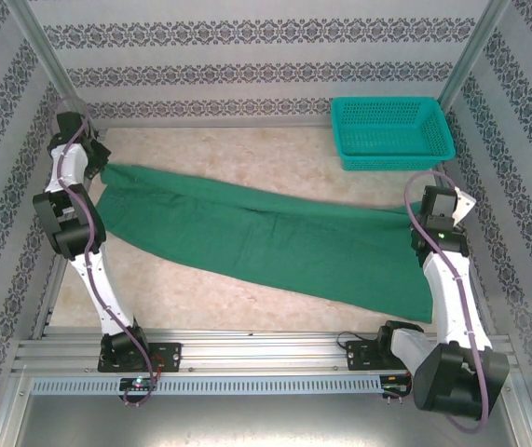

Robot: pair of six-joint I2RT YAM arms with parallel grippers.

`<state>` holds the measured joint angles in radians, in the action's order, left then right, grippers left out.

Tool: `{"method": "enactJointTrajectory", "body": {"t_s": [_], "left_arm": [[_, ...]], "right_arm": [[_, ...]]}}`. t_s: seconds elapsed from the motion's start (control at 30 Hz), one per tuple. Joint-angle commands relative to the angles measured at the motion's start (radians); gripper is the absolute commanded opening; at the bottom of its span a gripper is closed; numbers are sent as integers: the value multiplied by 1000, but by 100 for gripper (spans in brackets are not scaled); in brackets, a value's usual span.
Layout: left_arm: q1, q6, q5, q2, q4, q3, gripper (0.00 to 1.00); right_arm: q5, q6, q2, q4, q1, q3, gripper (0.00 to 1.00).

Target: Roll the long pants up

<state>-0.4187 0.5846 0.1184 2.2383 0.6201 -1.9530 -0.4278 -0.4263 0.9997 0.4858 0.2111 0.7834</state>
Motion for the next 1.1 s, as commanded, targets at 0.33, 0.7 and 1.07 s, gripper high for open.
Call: {"method": "enactJointTrajectory", "body": {"t_s": [0.33, 0.7, 1.07], "left_arm": [[-121, 43, -70, -279, -195, 399, 0], [-137, 90, -135, -310, -165, 510, 0], [-145, 183, -272, -408, -189, 596, 36]], "right_arm": [[-62, -108, -196, 200, -28, -110, 0], [-50, -115, -255, 238, -61, -139, 0], [-60, -122, -250, 238, -61, -139, 0]]}}
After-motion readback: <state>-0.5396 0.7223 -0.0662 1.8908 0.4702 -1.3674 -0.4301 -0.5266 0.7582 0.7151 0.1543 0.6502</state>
